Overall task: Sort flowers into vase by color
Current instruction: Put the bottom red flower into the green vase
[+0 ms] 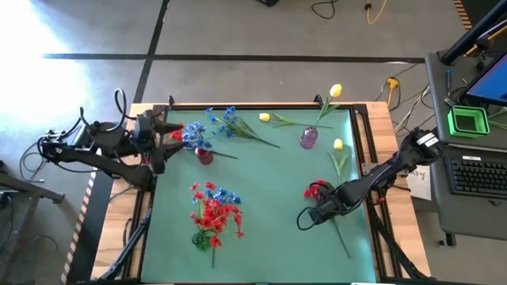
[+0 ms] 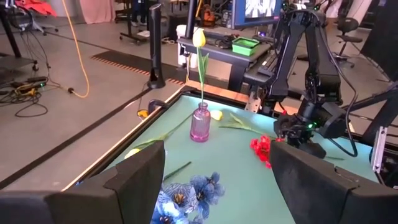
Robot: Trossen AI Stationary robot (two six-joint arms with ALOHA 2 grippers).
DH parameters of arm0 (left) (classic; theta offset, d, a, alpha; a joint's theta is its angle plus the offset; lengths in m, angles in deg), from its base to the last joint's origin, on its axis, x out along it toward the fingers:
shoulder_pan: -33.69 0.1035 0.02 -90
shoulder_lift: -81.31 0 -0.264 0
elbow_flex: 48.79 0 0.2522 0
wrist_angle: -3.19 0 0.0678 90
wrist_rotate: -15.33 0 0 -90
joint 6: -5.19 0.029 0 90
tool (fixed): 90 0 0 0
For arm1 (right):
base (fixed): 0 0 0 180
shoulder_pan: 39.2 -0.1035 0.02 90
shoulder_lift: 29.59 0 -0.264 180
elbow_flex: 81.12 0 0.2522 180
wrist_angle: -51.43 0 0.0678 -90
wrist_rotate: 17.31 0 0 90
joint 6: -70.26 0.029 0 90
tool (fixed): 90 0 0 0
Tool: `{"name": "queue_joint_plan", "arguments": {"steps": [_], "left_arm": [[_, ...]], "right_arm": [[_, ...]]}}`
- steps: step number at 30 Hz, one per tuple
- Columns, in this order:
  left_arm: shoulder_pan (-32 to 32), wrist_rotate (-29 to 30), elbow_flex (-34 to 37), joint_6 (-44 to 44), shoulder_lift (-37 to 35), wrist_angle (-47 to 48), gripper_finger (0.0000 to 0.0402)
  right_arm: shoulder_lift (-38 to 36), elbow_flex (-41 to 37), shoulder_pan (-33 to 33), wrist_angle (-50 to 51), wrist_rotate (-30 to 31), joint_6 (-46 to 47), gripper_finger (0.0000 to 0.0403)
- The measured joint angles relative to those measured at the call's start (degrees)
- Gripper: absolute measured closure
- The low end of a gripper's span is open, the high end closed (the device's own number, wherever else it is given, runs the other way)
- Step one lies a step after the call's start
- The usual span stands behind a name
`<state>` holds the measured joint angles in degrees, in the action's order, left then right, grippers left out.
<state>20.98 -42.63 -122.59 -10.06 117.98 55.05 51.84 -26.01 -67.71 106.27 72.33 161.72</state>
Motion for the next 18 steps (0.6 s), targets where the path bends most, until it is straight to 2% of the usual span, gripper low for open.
{"name": "queue_joint_plan", "arguments": {"steps": [4,10,15,18], "left_arm": [[0.0,0.0,-0.7,0.0,-0.1,0.2,0.0126],[0.0,-2.1,-4.0,3.5,0.0,-0.1,0.0126],[0.0,-6.1,-2.7,7.9,0.1,-4.6,0.0130],[0.0,-6.2,-0.6,9.9,0.3,-7.5,0.0137]], "right_arm": [[-1.2,2.2,0.0,0.1,0.1,-3.4,0.0387],[-6.1,7.8,-0.1,0.3,2.7,-10.3,0.0373],[-10.4,13.3,-0.4,0.3,15.2,-21.5,0.0371],[-11.7,16.8,-0.3,-0.1,24.3,-29.6,0.0370]]}}
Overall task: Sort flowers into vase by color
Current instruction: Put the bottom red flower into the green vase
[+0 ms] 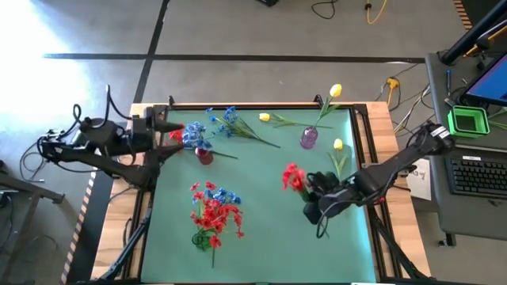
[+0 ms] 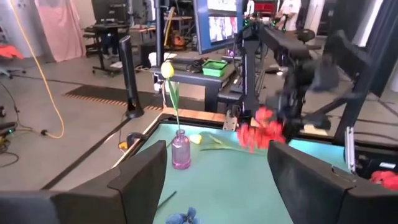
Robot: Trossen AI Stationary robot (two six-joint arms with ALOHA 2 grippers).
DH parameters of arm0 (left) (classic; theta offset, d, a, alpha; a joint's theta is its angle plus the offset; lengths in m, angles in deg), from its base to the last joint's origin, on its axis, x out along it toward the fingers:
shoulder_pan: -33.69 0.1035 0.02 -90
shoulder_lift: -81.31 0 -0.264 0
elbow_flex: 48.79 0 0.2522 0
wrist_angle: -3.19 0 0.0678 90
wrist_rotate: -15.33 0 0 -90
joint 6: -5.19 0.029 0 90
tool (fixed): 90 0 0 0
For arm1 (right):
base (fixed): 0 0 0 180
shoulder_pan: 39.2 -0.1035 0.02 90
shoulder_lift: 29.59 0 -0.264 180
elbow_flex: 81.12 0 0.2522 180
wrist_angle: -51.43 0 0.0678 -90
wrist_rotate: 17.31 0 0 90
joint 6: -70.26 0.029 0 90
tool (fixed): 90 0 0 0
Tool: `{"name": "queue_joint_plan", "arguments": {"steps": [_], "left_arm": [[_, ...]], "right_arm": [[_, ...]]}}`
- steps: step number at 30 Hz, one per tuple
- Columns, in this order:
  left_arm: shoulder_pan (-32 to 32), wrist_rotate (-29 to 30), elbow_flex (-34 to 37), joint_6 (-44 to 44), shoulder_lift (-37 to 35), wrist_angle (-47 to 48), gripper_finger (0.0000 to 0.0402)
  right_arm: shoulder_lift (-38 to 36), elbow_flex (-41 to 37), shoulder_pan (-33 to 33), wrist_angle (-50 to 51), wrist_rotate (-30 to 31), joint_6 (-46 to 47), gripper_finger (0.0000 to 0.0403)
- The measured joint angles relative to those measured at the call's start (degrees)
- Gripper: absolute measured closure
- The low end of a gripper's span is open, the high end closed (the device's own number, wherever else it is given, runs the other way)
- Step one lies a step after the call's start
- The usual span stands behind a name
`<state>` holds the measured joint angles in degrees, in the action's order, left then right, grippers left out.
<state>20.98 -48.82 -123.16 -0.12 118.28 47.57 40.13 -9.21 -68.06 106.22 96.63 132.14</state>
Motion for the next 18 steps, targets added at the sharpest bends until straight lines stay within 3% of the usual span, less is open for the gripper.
{"name": "queue_joint_plan", "arguments": {"steps": [5,9,18], "left_arm": [[0.0,0.0,1.3,0.3,0.4,-0.9,0.0151],[0.0,0.1,2.3,-0.4,0.1,-1.0,0.0160],[-2.1,0.1,3.0,-8.2,-1.3,4.0,0.0172]], "right_arm": [[0.5,6.0,0.1,-0.9,11.6,-14.1,0.0370],[1.3,9.4,0.3,-5.9,16.8,-25.3,0.0370],[1.3,7.2,0.8,-35.1,17.9,-53.4,0.0369]]}}
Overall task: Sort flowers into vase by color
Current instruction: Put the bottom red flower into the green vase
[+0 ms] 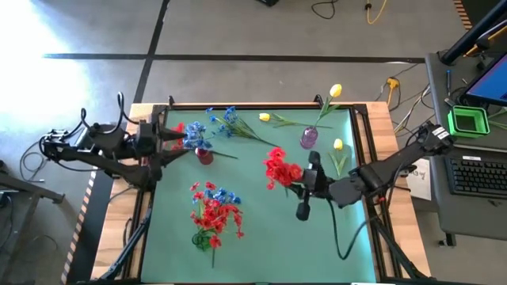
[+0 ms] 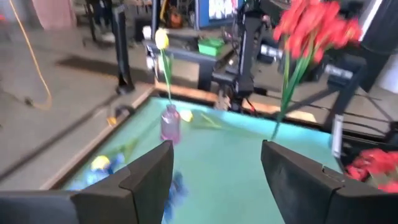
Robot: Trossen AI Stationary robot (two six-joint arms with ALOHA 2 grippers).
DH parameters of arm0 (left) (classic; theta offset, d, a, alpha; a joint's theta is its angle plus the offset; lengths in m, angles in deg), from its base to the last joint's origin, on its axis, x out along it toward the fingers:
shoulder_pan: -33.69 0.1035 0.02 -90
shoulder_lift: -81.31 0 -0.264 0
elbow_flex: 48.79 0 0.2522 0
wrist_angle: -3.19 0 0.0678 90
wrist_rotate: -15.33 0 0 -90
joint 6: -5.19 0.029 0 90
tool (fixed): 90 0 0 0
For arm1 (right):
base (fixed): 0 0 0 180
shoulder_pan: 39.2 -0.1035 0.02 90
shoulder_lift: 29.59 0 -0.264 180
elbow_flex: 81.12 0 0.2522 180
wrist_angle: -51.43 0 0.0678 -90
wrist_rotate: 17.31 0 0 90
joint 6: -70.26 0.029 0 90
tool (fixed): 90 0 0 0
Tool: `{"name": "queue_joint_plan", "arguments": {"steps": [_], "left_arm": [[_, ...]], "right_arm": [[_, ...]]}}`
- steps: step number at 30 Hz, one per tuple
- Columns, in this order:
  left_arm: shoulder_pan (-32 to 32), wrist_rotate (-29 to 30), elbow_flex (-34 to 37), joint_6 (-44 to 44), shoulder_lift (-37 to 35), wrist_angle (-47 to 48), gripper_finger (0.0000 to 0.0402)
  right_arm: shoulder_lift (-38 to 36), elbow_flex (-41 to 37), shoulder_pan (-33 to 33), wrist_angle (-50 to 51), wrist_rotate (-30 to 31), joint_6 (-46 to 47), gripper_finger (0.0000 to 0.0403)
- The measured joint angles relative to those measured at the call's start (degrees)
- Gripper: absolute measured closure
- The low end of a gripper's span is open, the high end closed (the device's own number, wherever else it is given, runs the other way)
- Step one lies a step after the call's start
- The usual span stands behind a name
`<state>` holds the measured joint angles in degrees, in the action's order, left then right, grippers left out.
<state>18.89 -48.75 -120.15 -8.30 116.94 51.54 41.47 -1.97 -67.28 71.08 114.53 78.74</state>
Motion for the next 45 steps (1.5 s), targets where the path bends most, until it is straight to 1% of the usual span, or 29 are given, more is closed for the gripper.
{"name": "queue_joint_plan", "arguments": {"steps": [3,4,7,10,14,17,20,24,27,30,33,38,42,45], "left_arm": [[-2.4,0.0,0.5,-4.4,-0.2,3.4,0.0175],[-3.3,0.0,0.8,-5.6,-0.1,4.3,0.0176],[-5.9,0.1,1.8,-8.5,0.0,5.5,0.0178],[-8.0,0.4,2.7,-11.0,0.3,5.5,0.0178],[-10.6,0.5,3.7,-14.8,0.3,6.2,0.0178],[-12.1,0.6,5.1,-17.6,0.2,7.1,0.0178],[-13.1,0.5,6.3,-19.6,0.3,7.4,0.0178],[-13.5,0.6,6.4,-20.0,0.6,7.6,0.0178],[-13.5,1.5,6.4,-16.9,0.5,7.2,0.0178],[-13.5,3.3,5.9,-11.2,0.5,4.4,0.0178],[-13.5,3.6,5.9,-2.7,0.6,-1.3,0.0178],[-13.5,3.6,5.9,9.5,0.6,-11.2,0.0178],[-13.5,3.6,5.9,19.1,0.4,-18.3,0.0178],[-13.4,3.6,5.9,25.8,0.8,-24.3,0.0178]], "right_arm": [[0.2,-2.3,0.0,-10.5,-0.6,-6.5,0.0369],[0.3,-3.5,0.0,-14.4,-1.8,-8.6,0.0369],[0.3,-7.7,0.8,-27.4,-8.9,-13.6,0.0369],[0.3,-12.1,2.0,-39.2,-15.1,-15.7,0.0369],[2.1,-16.5,4.0,-50.1,-22.2,-16.1,0.0369],[5.6,-18.1,5.2,-58.2,-27.3,-17.1,0.0369],[10.3,-18.2,5.7,-65.2,-29.7,-18.7,0.0369],[14.9,-17.2,5.8,-70.7,-30.3,-21.4,0.0369],[15.5,-14.7,5.9,-69.9,-29.8,-23.0,0.0369],[14.3,-11.3,6.1,-64.7,-29.7,-27.0,0.0369],[12.3,-5.5,6.9,-55.0,-28.2,-31.3,0.0369],[11.6,7.9,10.7,-34.2,-28.0,-35.5,0.0369],[13.6,17.3,14.6,-24.1,-31.2,-37.0,0.0369],[15.3,22.7,17.1,-21.7,-36.6,-37.7,0.0369]]}}
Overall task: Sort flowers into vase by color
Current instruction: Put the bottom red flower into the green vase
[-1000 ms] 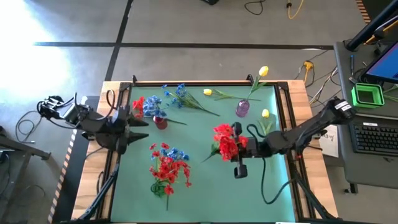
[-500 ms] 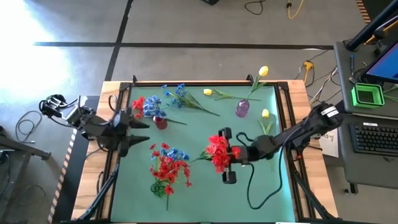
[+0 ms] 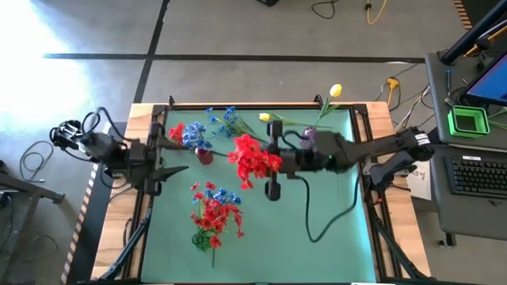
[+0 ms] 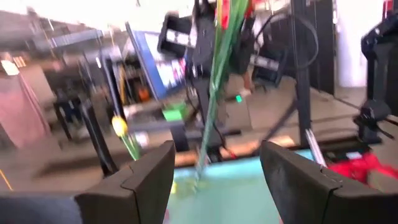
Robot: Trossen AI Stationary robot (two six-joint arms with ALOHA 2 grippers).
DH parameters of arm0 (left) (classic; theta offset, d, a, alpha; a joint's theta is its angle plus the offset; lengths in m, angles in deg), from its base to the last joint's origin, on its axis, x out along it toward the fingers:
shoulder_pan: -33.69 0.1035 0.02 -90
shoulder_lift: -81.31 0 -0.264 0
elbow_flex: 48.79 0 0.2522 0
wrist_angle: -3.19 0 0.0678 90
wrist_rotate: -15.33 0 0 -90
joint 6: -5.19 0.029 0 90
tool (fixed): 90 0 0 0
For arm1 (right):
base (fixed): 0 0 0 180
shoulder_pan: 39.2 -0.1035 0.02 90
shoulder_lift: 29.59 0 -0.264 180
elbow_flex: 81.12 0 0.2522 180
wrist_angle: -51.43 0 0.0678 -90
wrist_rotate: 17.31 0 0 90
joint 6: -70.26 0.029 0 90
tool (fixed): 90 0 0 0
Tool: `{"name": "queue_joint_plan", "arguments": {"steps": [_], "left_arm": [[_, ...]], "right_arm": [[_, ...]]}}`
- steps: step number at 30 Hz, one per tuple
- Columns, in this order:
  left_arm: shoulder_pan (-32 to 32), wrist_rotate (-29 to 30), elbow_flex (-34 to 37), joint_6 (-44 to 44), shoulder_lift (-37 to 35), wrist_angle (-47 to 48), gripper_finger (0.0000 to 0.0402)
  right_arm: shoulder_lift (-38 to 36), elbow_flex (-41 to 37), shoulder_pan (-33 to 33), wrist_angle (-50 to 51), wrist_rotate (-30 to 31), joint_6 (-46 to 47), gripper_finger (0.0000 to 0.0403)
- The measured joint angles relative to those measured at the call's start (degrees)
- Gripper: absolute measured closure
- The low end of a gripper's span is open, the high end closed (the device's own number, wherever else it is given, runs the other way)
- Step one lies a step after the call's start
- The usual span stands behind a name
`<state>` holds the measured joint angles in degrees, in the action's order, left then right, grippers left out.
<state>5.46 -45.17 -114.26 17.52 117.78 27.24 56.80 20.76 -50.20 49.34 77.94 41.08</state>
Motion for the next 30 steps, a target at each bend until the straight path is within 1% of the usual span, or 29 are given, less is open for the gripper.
{"name": "queue_joint_plan", "arguments": {"steps": [2,4,10,14,19,25,30], "left_arm": [[0.4,0.0,0.0,3.6,0.2,-3.5,0.0178],[0.9,0.0,0.0,5.9,0.5,-6.0,0.0178],[3.1,-0.1,0.0,8.2,1.4,-8.0,0.0178],[4.2,-2.0,0.0,9.3,2.9,-8.5,0.0178],[5.7,0.4,0.0,13.0,4.9,-12.6,0.0178],[7.4,0.4,0.0,13.7,5.6,-14.3,0.0178],[8.0,-0.4,0.0,13.8,6.9,-15.6,0.0179]], "right_arm": [[1.7,3.1,1.3,0.3,-4.0,0.0,0.0369],[3.6,5.5,2.3,0.8,-5.6,-0.3,0.0369],[11.4,13.8,4.8,1.1,-5.7,-4.2,0.0369],[15.9,19.7,5.7,1.4,-5.7,-6.0,0.0369],[20.7,27.7,6.2,5.7,-5.7,-6.0,0.0369],[23.6,32.4,6.3,8.0,-5.7,-6.0,0.0369],[24.8,34.2,6.3,8.3,-5.7,-5.3,0.0369]]}}
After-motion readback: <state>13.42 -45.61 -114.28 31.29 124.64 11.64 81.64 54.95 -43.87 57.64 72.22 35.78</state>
